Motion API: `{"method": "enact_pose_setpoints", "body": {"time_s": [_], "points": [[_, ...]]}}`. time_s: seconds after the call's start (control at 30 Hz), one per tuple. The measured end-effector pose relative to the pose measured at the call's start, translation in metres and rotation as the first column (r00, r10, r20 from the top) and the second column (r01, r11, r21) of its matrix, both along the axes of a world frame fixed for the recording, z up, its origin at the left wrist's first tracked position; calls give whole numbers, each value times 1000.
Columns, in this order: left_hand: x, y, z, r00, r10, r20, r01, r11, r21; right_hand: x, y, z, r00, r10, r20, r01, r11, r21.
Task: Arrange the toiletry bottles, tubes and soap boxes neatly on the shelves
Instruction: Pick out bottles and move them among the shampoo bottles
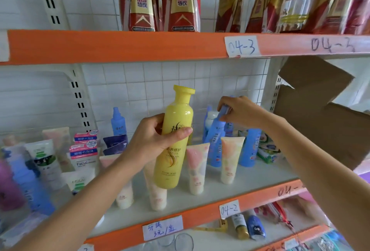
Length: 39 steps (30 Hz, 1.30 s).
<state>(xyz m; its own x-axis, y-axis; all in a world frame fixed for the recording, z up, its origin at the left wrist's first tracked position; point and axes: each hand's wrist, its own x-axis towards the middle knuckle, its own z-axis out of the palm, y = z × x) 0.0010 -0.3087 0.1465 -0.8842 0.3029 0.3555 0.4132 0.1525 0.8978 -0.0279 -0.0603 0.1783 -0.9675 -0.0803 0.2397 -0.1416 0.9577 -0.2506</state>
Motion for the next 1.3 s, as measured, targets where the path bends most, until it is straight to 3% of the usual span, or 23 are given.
{"method": "enact_pose_setpoints", "body": {"time_s": [0.17,0.4,0.53,0.6,0.83,0.93,0.97,1.03,1.13,1.3], "points": [[-3,19,-1,1000,17,-4,-17,999,-29,-12,21,-11,991,-18,130,-2,989,148],[-1,30,-3,998,57,0,-57,998,-39,-27,30,-29,946,-7,323,-63,977,205],[-2,30,-3,998,60,4,-60,997,-49,-31,31,-35,935,13,356,-108,963,249],[-2,31,-4,998,60,12,-59,997,-44,-31,31,-35,929,18,370,-98,975,198],[0,31,-5,996,91,23,-90,996,-28,-24,37,-26,952,50,302,-98,984,147],[3,30,-7,993,113,25,-112,993,-30,-12,30,-13,987,61,151,-92,974,206],[5,29,-8,992,123,22,-122,992,-33,-6,25,-9,990,109,91,-123,979,160],[9,29,-10,990,135,26,-134,990,-42,9,10,-1,963,266,29,-261,958,-119],[20,26,-12,989,148,29,-145,987,-73,34,-15,6,845,534,39,-434,725,-535],[38,13,-20,985,173,21,-169,978,-124,35,-55,-5,769,638,-49,-556,629,-543]]}}
